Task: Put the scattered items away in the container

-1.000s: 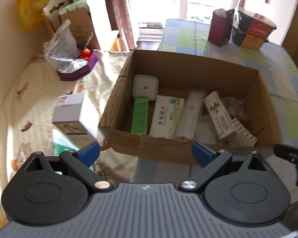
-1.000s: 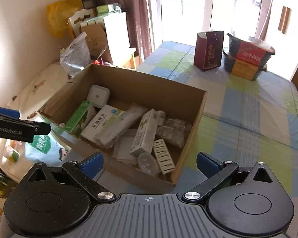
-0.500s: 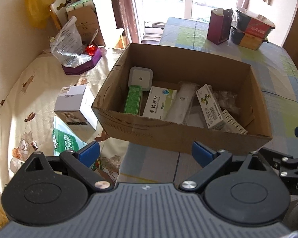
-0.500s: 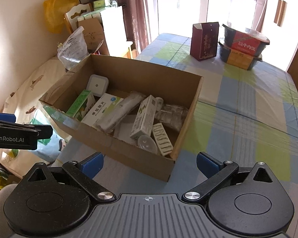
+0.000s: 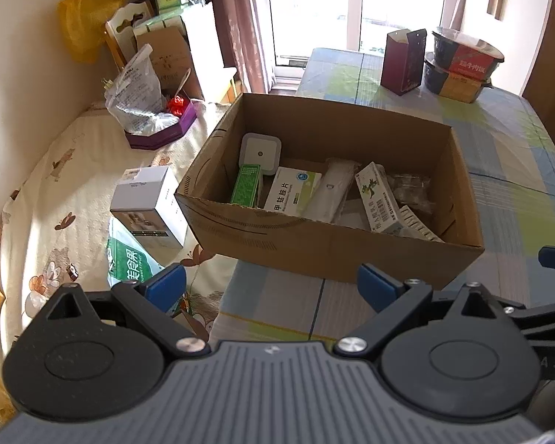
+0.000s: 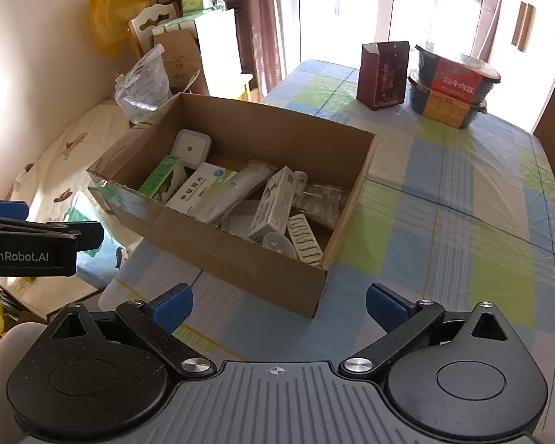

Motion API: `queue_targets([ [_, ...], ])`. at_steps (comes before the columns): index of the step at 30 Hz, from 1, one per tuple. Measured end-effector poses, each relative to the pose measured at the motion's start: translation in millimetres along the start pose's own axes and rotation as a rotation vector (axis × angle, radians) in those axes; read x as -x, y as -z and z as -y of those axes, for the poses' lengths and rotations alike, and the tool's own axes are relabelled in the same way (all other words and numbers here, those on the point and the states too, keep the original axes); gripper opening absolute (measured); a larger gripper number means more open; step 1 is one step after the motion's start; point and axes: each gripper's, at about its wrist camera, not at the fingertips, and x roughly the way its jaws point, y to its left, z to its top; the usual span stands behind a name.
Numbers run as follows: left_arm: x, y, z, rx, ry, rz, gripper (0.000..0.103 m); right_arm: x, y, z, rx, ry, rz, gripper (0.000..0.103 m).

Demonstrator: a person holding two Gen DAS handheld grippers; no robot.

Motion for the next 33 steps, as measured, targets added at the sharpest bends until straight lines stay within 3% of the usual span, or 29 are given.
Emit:
queue_targets([
  [33, 40.4, 23.1, 31.6, -0.061, 0.026, 0.071, 0.098, 44.4, 24.1, 22.8, -0.058, 0.021, 0.02, 0.103],
])
